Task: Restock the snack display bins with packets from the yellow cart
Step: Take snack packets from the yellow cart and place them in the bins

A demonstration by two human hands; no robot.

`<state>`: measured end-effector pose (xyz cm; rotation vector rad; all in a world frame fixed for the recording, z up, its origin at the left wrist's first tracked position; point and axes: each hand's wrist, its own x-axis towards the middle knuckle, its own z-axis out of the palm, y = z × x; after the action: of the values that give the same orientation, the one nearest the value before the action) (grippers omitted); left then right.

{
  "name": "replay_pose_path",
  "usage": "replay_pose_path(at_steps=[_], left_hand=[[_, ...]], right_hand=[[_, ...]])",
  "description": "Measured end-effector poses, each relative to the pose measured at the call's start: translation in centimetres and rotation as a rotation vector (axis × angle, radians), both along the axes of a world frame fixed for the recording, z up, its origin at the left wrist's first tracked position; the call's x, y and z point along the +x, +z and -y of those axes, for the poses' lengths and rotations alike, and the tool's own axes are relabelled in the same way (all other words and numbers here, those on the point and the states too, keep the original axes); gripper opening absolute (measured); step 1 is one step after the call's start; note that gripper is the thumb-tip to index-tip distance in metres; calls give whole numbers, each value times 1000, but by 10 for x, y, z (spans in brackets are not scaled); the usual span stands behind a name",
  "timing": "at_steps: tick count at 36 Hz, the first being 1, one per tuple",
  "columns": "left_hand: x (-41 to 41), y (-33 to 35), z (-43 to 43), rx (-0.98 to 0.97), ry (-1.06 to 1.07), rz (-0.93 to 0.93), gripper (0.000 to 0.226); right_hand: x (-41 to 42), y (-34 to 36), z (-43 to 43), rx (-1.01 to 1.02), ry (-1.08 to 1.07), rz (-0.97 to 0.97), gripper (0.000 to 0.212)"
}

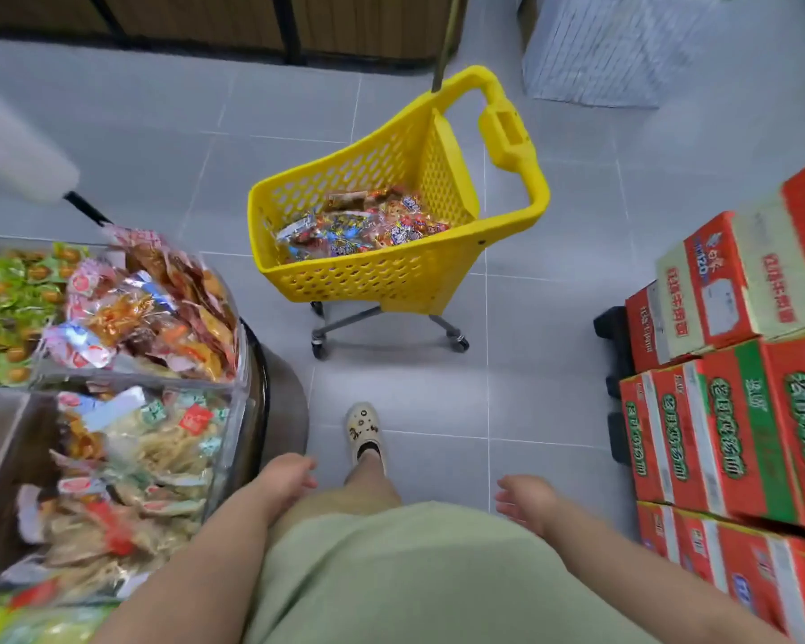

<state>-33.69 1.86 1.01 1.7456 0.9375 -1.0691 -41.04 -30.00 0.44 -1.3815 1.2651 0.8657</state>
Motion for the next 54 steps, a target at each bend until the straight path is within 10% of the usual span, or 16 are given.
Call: replay_pose_path(at_steps=[29,37,46,54], left_hand=[[299,-11,-42,16,136,8,21],[386,-29,-53,283,31,176,23],[405,-74,-71,325,46,66,35],[401,-113,-80,182,-93,56,31]], right_hand=[[394,34,-76,38,287,228,20],[513,24,-98,76,552,214,19],[533,-41,-125,-36,1132,168,16],[501,-82,-139,-123,1129,211,41]])
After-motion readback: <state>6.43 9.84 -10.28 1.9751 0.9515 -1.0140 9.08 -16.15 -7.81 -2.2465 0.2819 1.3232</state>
